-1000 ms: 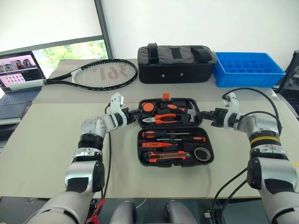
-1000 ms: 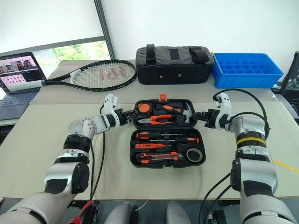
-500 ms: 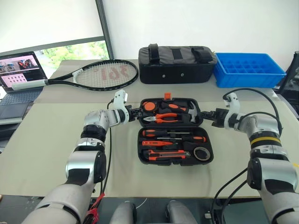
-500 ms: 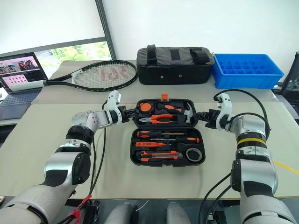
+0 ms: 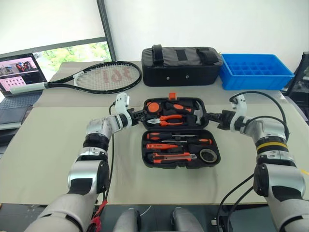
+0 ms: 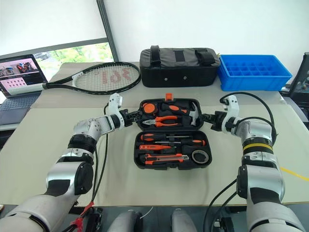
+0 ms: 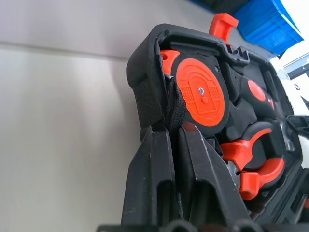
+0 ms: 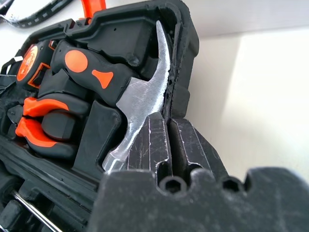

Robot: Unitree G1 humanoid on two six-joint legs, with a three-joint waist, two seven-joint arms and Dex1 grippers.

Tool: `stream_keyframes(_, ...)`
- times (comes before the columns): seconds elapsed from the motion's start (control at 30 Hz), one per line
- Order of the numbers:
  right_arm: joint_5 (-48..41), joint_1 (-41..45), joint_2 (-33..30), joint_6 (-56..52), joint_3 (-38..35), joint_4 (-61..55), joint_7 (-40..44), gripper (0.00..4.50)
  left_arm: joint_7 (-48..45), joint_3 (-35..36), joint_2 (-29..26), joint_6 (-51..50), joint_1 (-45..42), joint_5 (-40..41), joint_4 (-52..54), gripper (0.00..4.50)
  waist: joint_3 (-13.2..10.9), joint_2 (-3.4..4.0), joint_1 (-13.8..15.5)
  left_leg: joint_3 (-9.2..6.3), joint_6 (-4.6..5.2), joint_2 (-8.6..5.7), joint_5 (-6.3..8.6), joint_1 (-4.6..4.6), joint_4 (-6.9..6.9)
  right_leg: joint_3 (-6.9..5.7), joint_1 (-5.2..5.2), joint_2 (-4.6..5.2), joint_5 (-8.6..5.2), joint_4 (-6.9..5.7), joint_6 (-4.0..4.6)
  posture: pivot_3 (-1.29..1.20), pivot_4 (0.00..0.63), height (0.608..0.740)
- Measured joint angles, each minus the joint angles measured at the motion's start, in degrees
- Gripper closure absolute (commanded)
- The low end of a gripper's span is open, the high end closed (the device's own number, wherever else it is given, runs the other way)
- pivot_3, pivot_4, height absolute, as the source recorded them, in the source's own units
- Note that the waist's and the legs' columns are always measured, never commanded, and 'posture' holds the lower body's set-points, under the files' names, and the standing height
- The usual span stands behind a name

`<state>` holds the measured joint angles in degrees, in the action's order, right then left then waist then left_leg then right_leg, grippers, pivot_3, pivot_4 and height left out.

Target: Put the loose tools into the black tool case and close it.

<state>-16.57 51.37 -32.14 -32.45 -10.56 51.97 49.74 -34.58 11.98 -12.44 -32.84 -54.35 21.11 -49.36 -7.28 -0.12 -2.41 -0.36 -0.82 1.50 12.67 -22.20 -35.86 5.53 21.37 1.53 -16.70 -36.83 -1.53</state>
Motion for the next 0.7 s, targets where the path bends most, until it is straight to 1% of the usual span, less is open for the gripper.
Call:
stream_keyframes(0.13,-0.45,0.00,0.85,4.07,-1.15,0.03,0.15,4.50,-0.44,-2.11,-0.23,6.68,0.00,-2.74,0.24,4.43,0.00,0.00,-0.08,0.00,0.00,0.00,0.00,-0.04,0.05,0.01,0.03,0.00,0.00,-0.08,0.00,0.00,0.150,0.707)
stream_keyframes(0.27,-0.56,-0.02,2.18,11.14,-2.09,0.05,0.60,4.50,-1.80,-4.15,-1.02,18.18,0.04,-5.94,1.01,4.43,-0.03,0.00,-0.07,0.02,0.00,0.01,0.00,-0.28,0.08,0.02,0.35,0.01,0.02,-0.13,0.02,0.00,0.150,0.707)
stream_keyframes(0.37,-0.60,-1.10,2.67,18.53,-2.64,-0.93,2.25,4.50,-3.23,-5.44,-1.77,27.59,0.96,-8.09,3.19,4.43,-0.02,0.01,0.16,0.04,0.01,0.06,0.00,-0.32,0.11,0.00,0.44,0.00,0.04,-0.22,0.03,0.00,0.150,0.707)
stream_keyframes(0.47,-0.37,-4.65,3.40,28.37,-2.66,-1.96,3.77,4.50,-4.46,-8.80,-3.30,39.28,4.36,-12.24,4.88,4.43,-0.01,0.03,0.31,0.10,0.04,0.10,0.02,-0.28,0.15,0.00,0.45,0.00,0.04,-0.22,0.03,0.00,0.150,0.707)
stream_keyframes(0.6,3.88,-7.97,3.33,45.67,-1.11,-0.17,4.07,4.50,-4.82,-11.25,-4.25,51.77,9.58,-15.90,4.80,4.43,-0.01,0.03,0.54,0.21,0.05,0.09,0.02,-0.32,0.13,0.03,0.54,0.08,0.04,-0.21,0.04,0.00,0.150,0.707)
stream_keyframes(0.7,6.91,-9.24,2.04,57.20,0.20,2.16,4.12,4.50,-5.00,-13.31,-6.17,60.59,11.48,-18.95,4.80,4.43,-0.01,0.03,1.01,0.30,0.05,0.06,0.02,-0.21,0.10,0.07,0.44,0.11,0.05,-0.19,0.05,0.00,0.150,0.707)
